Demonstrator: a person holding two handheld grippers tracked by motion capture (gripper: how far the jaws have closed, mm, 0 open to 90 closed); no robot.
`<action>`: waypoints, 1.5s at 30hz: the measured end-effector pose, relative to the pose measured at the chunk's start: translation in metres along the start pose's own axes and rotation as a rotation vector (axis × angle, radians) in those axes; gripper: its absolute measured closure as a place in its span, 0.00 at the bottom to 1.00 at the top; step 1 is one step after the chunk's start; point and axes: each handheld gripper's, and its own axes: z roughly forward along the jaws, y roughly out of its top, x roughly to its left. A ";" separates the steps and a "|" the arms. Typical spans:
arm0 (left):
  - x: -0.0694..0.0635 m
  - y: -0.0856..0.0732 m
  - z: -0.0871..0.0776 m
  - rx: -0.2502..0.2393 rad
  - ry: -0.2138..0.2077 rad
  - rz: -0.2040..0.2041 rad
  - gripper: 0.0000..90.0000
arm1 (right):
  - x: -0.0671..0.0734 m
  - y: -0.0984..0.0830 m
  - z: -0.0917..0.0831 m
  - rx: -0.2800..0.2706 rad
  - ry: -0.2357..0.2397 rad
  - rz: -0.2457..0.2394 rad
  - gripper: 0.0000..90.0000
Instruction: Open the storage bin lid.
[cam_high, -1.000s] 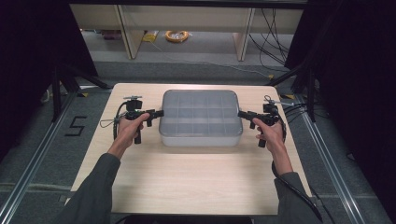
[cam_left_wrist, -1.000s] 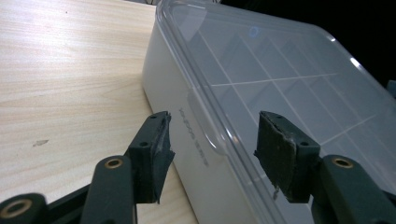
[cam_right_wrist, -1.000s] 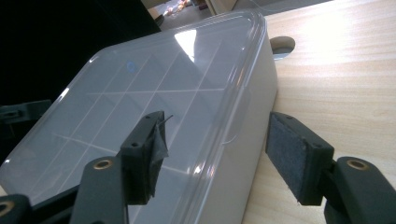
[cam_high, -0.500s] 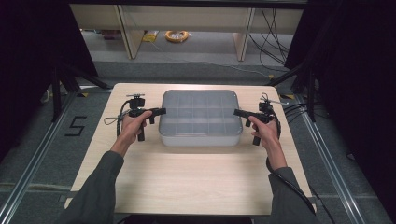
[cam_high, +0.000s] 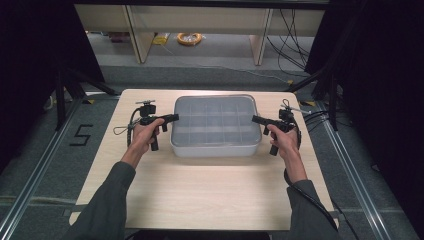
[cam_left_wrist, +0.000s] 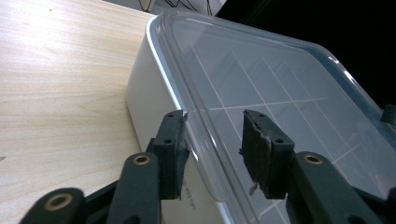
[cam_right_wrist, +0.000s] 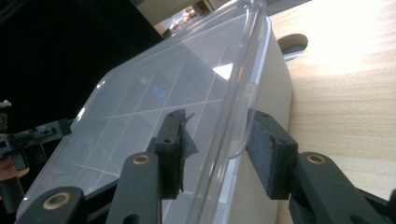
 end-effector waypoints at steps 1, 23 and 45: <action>0.000 0.000 0.000 -0.005 0.001 -0.004 0.66 | -0.002 0.000 0.000 -0.020 0.000 -0.048 0.66; -0.011 0.013 -0.032 -0.144 -0.069 -0.090 0.75 | 0.016 0.008 -0.017 -0.062 0.121 -0.021 0.76; -0.055 0.014 -0.104 -0.246 -0.055 0.059 0.79 | 0.059 0.002 -0.060 -0.094 0.227 -0.110 0.80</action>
